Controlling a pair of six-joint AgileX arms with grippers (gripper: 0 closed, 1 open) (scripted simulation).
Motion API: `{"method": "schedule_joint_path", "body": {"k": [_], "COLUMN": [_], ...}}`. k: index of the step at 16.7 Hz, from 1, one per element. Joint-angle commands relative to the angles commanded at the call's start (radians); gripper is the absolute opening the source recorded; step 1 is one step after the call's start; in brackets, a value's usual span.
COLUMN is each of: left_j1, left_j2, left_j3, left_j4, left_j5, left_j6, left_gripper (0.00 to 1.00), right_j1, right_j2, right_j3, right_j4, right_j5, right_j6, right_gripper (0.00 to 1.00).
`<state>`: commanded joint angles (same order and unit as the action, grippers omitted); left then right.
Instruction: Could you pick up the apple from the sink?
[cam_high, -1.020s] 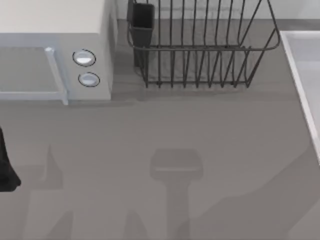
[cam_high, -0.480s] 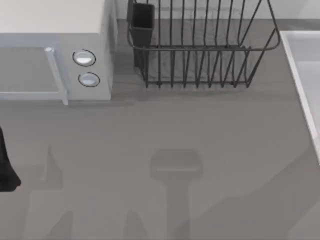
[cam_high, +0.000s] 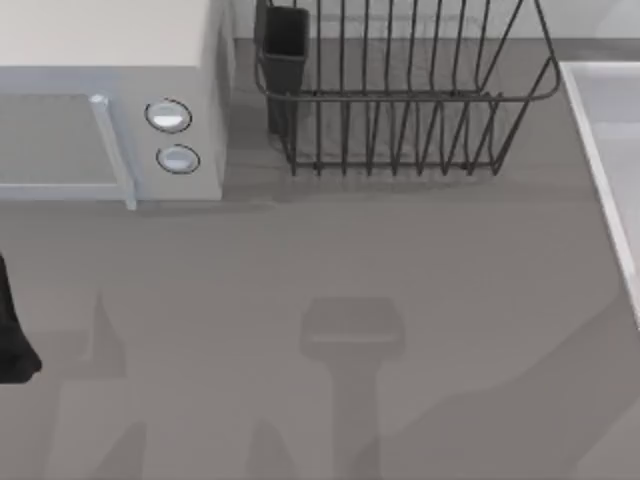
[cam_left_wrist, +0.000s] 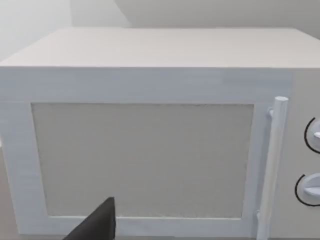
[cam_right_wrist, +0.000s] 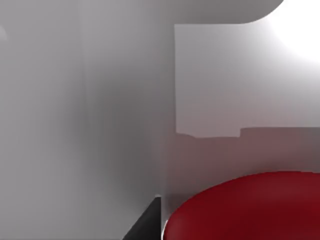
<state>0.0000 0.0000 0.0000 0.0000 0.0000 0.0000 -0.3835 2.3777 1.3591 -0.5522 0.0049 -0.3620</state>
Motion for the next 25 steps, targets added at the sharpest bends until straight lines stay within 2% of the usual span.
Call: {"method": "schedule_joint_path", "body": {"k": [3,4,8,19,22,25], "left_j1": [0.000,0.000,0.000,0.000,0.000,0.000], "left_j2": [0.000,0.000,0.000,0.000,0.000,0.000], "left_j3": [0.000,0.000,0.000,0.000,0.000,0.000], "left_j4": [0.000,0.000,0.000,0.000,0.000,0.000], "left_j5": [0.000,0.000,0.000,0.000,0.000,0.000], "left_j6": [0.000,0.000,0.000,0.000,0.000,0.000], "left_gripper": [1.00,1.00,1.00,1.00,1.00,1.00], "right_j1": [0.000,0.002,0.000,-0.005,-0.004,-0.004], "right_j2": [0.000,-0.069,-0.082,-0.271,-0.313,-0.319], "right_j3": [0.000,0.015,0.078,0.575,0.650,0.660], "right_j4": [0.000,-0.038,-0.108,-0.828,-0.922,-0.933], "right_j5": [0.000,-0.018,-0.018,-0.020,-0.020,-0.020], "right_j6": [0.000,0.010,0.008,0.001,0.002,0.002], "right_gripper": [0.00,0.00,0.00,0.00,0.00,0.00]}}
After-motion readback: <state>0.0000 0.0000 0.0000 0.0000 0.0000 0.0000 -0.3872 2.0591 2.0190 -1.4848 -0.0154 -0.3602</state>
